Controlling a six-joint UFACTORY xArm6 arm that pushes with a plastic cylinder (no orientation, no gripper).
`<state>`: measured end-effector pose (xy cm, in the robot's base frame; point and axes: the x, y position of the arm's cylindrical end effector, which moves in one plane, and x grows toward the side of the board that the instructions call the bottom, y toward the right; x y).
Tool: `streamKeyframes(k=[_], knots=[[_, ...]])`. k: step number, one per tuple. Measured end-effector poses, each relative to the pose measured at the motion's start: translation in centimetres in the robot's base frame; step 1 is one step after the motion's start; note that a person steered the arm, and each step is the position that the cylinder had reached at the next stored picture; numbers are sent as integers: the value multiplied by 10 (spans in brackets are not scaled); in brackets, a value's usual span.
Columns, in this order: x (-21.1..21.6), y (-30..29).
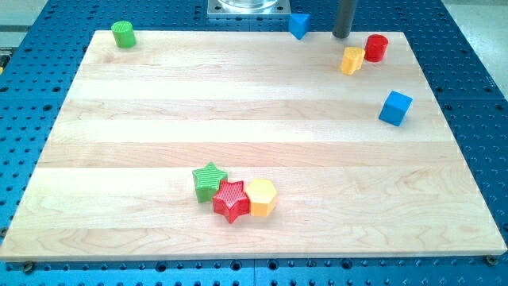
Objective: Move the heart vertically to the hexagon
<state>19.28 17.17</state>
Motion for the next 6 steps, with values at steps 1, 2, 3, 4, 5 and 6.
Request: streamKeyframes(k=[1, 2, 3, 4, 5, 6], knots=[[14, 21], [17, 109], [33, 162], [90, 44], [120, -29], [119, -18]])
